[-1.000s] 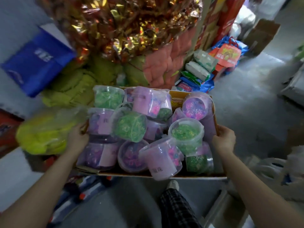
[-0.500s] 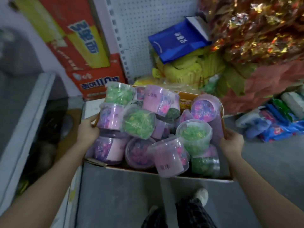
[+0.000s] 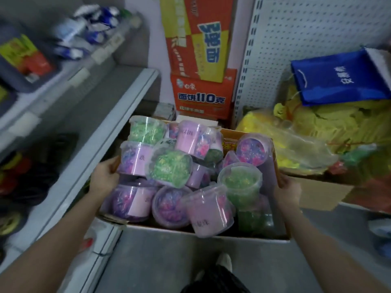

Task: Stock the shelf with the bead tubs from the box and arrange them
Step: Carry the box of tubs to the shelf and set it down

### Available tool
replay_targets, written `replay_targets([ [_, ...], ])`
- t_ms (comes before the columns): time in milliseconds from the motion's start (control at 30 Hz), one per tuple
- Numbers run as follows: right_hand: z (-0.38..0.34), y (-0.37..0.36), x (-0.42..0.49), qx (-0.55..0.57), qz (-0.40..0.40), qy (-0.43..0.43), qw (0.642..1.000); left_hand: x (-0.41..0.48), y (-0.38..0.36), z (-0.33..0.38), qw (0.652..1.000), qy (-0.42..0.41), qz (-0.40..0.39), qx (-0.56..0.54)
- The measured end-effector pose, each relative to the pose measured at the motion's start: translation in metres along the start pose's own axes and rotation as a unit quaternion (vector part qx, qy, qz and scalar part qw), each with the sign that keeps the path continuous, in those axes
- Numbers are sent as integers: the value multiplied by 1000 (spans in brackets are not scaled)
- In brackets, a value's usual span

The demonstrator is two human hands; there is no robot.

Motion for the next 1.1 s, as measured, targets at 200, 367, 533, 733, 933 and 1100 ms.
replay_targets([
  [200, -56, -60, 28, -4, -51, 59, 997, 13, 31, -38, 997, 56, 54, 0],
  [367, -98, -103, 41, -11, -63, 76, 995, 53, 46, -64, 993, 93, 77, 11],
  [533, -125, -146, 50, -10, -35, 63, 997, 121, 38, -68, 994, 94, 51, -22],
  [733, -163, -192, 63, -5, 18, 14, 1000, 245, 14, -66, 998, 62, 15, -12],
  [933, -183, -226, 80, -7, 54, -42, 998, 339, -20, -49, 1000, 15, -14, 4],
  [1100, -186, -251, 113, -20, 62, -51, 997, 388, -70, -54, 998, 17, -48, -34],
])
Point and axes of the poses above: each hand's wrist, its own x-axis towards the middle knuckle, its own y-axis out of the back of the hand, z = x × y, the point moved 10 cm from there along x, towards the middle knuckle, and after that the axes turned 9 degrees about z, right-handed, at the moved point
